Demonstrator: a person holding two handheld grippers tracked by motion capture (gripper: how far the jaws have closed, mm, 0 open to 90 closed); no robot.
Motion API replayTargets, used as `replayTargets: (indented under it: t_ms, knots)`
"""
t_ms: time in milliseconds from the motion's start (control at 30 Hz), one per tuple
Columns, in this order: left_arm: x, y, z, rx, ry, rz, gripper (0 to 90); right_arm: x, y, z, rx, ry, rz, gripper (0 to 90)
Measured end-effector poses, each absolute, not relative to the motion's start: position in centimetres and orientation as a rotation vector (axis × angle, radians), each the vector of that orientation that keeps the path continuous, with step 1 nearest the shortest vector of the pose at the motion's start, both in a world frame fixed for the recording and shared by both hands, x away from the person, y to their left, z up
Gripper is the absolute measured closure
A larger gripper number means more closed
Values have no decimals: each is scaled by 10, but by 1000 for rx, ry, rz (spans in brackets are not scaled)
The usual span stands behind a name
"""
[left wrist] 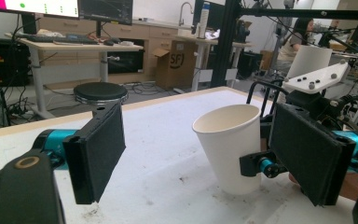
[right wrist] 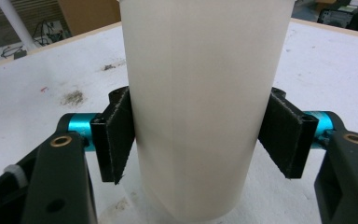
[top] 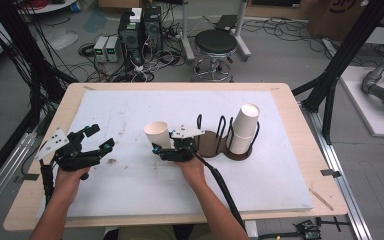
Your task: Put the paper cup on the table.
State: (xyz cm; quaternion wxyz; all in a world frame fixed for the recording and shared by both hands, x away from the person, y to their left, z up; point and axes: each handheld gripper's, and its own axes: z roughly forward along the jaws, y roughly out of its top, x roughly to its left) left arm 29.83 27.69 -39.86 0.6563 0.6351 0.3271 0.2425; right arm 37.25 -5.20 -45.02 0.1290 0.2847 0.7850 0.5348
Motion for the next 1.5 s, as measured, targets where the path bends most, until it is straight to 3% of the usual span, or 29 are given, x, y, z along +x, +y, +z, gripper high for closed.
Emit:
replayTargets:
  t_ms: [1033,1200,1500]
  knots:
    - [299,275,-401,1459,750,549,185,364,-64,-443,801,2485,1311,297]
    - [300,275,-403,1462,755,547,185,363,-70,-444,828,2498,1323,219]
    - [300,275,-403,1471,753,544,185,349,-83,-438,777,2501,1336,217]
